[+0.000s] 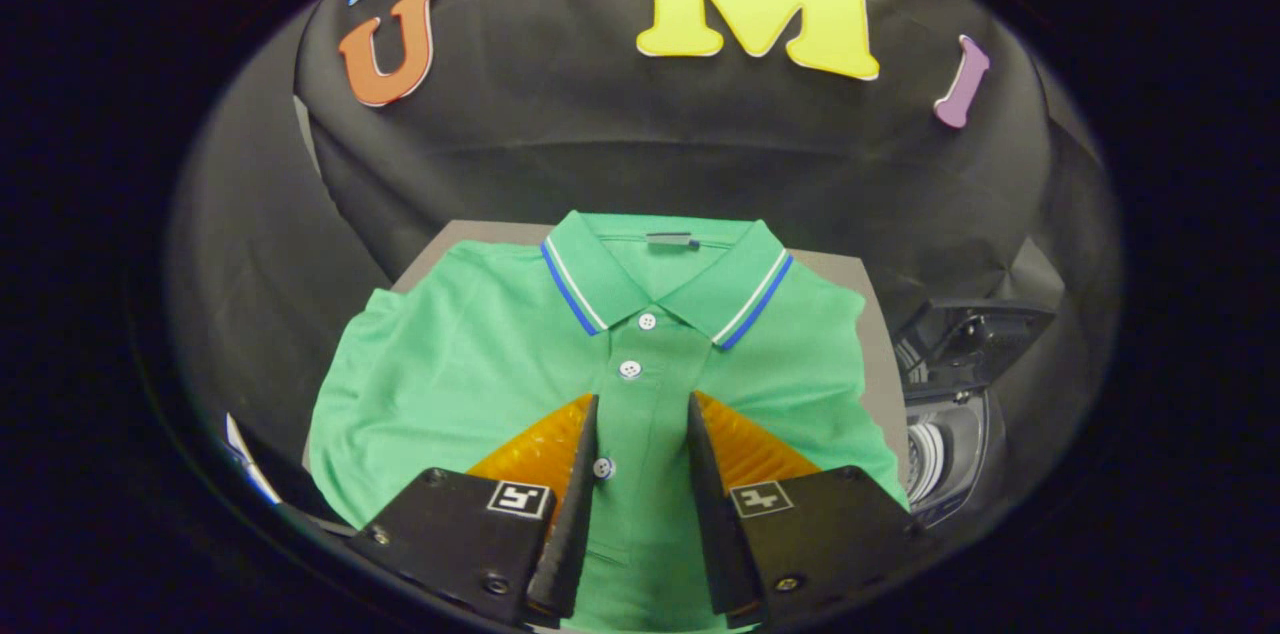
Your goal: Put the clothes into the washing machine and then close the washing machine lid.
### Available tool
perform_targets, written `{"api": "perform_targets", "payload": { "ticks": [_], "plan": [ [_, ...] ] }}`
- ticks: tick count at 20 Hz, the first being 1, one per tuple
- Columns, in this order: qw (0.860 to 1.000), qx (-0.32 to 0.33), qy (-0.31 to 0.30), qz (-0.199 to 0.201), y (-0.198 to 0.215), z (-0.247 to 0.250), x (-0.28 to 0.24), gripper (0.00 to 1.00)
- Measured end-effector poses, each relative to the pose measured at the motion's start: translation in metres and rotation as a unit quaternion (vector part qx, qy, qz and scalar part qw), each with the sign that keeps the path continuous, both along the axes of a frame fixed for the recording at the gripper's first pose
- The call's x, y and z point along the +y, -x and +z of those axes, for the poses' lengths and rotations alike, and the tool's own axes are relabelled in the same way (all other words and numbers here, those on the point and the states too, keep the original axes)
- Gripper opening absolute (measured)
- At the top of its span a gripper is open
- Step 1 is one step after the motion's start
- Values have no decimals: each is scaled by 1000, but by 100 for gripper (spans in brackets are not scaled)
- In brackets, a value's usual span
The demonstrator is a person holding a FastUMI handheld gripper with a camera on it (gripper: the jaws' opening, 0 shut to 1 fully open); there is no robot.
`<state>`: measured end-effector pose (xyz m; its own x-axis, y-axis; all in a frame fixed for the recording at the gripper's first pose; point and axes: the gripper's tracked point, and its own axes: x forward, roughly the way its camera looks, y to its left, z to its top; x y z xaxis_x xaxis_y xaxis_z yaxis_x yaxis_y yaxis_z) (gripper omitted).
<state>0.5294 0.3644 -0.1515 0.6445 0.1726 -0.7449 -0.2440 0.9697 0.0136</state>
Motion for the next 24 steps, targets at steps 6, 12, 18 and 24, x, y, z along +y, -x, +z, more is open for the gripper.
{"api": "perform_targets", "payload": {
  "ticks": [6,12,18,24],
  "plan": [
    [999,-4,19,28,8,3,3,19],
    [997,-3,-67,38,41,15,-2,10],
    [990,-47,-124,41,73,59,-42,10],
    [983,-112,-141,25,98,120,-122,10]
  ]
}}
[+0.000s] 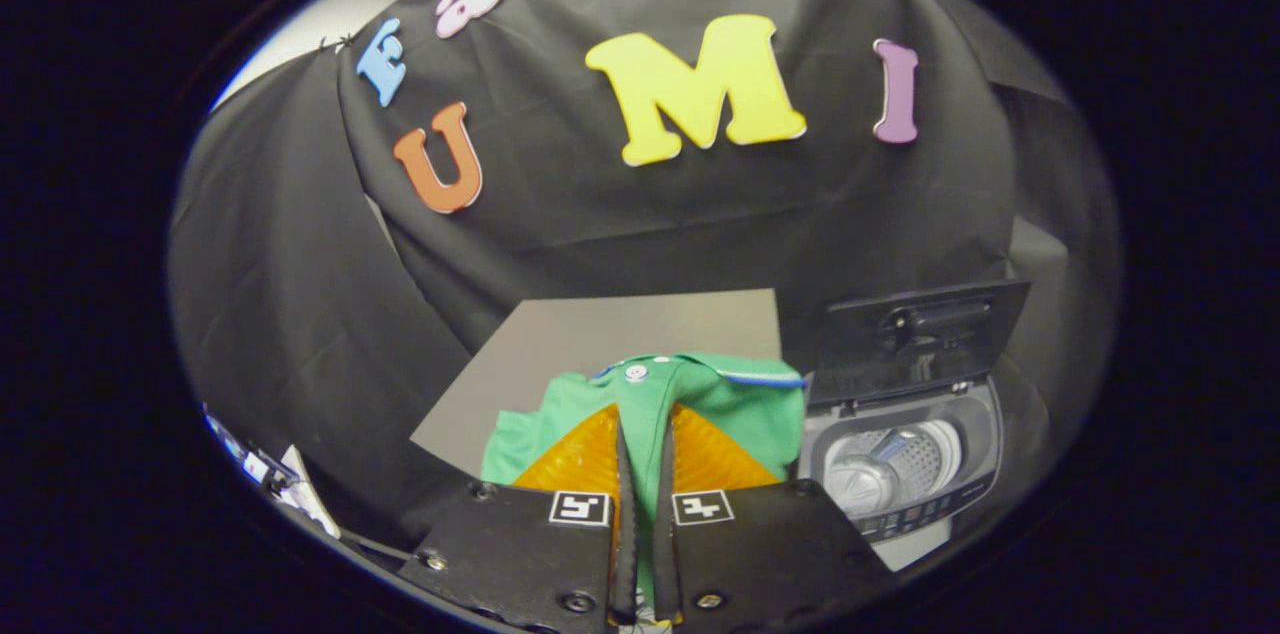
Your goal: Put the clothes into the washing machine and then close the washing machine lid.
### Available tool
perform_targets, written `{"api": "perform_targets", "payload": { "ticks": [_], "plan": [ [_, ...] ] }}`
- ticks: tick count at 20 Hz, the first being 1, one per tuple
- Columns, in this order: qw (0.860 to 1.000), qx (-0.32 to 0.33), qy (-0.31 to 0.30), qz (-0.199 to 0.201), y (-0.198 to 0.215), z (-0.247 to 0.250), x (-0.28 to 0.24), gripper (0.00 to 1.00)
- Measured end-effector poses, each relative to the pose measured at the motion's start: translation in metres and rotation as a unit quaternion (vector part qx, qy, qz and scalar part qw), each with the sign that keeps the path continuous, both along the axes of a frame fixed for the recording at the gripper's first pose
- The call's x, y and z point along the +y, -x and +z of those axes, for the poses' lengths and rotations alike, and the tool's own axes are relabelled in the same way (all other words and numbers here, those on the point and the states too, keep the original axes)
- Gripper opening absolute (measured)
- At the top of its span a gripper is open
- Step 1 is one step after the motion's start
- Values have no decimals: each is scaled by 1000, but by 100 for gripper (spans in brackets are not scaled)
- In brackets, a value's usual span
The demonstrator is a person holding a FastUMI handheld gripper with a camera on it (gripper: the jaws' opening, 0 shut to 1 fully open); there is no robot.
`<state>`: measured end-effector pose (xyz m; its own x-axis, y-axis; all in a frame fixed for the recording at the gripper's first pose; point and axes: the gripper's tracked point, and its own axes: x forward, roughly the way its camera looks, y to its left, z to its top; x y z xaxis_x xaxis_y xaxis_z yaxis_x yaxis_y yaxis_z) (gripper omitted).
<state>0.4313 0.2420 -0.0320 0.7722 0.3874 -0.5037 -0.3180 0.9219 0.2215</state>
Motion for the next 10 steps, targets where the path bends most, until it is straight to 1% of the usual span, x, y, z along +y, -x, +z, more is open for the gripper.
{"api": "perform_targets", "payload": {
  "ticks": [4,10],
  "plan": [
    [999,-35,-1,-40,7,39,-72,10],
    [991,-81,26,-107,-11,78,-195,10]
  ]
}}
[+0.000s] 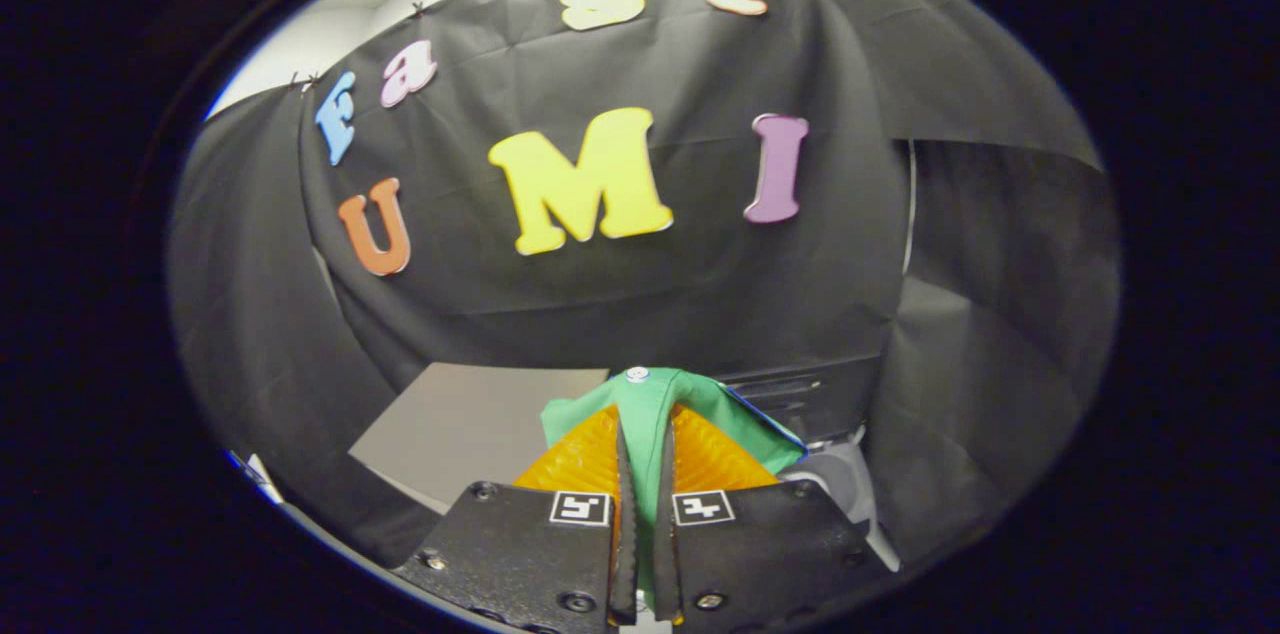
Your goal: Put the clothes into the washing machine and then close the washing machine lid.
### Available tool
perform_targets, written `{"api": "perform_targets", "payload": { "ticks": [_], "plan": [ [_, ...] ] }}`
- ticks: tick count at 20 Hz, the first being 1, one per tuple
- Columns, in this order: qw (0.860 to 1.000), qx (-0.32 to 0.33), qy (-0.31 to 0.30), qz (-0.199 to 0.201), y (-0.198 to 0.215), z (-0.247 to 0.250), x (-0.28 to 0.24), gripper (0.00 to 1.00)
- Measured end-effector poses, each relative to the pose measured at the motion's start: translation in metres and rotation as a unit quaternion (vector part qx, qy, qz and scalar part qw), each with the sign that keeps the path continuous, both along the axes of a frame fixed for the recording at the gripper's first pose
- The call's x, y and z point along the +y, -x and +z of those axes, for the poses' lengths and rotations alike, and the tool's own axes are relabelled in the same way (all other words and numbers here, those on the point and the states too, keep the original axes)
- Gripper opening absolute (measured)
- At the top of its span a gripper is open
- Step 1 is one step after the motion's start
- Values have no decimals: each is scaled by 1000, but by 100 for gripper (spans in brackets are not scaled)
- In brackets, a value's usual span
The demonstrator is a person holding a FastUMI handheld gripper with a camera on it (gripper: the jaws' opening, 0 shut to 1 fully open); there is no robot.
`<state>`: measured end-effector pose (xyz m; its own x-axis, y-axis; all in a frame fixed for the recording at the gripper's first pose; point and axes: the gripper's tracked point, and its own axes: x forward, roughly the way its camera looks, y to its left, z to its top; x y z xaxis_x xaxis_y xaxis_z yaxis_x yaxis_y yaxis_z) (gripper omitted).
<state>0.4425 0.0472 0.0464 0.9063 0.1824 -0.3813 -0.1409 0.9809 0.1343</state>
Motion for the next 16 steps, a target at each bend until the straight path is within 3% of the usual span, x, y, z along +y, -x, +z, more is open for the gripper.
{"api": "perform_targets", "payload": {
  "ticks": [3,7,16],
  "plan": [
    [1000,-5,18,-19,-16,-3,-49,10],
    [999,11,41,-9,-46,-38,-86,10],
    [994,94,34,41,-98,-164,-79,10]
  ]
}}
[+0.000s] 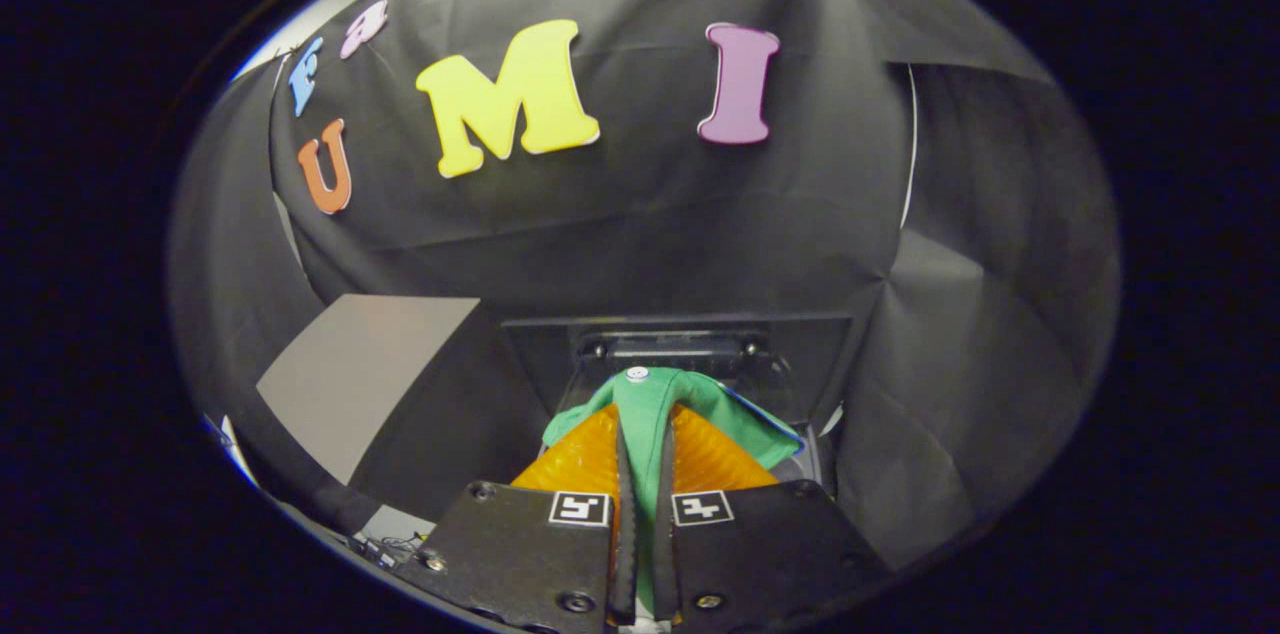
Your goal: Put the clothes into the washing machine and then close the washing machine lid.
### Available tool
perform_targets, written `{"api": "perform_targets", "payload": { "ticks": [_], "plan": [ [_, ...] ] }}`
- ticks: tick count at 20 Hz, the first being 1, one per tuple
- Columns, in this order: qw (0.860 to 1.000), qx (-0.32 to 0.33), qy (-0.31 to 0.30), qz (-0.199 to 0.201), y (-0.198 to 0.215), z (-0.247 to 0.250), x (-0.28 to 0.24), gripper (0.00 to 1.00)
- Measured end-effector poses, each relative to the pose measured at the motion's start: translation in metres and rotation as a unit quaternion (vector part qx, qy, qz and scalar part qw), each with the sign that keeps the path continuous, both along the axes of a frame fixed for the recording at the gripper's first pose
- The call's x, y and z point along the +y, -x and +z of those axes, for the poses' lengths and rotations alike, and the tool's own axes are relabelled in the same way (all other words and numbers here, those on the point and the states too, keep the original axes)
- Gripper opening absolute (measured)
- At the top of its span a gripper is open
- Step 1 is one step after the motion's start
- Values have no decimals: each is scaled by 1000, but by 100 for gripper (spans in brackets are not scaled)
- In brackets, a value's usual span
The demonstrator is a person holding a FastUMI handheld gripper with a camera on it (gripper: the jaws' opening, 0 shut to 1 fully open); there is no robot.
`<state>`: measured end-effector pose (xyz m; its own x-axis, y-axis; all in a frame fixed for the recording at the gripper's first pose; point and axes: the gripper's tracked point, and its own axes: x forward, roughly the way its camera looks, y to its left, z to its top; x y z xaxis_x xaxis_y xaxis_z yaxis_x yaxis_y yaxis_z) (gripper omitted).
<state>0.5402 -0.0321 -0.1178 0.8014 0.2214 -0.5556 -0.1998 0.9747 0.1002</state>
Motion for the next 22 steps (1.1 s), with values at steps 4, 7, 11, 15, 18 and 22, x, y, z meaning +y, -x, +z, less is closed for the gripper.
{"api": "perform_targets", "payload": {
  "ticks": [4,7,11,15,18,22],
  "plan": [
    [999,40,-1,10,-5,-50,10,10],
    [998,67,-7,6,-8,-81,12,10],
    [996,92,-13,-7,-12,-112,8,10],
    [992,123,-3,-29,-14,-148,0,10],
    [986,159,1,-43,-11,-183,-7,10],
    [977,201,9,-71,-4,-228,-17,10]
  ]
}}
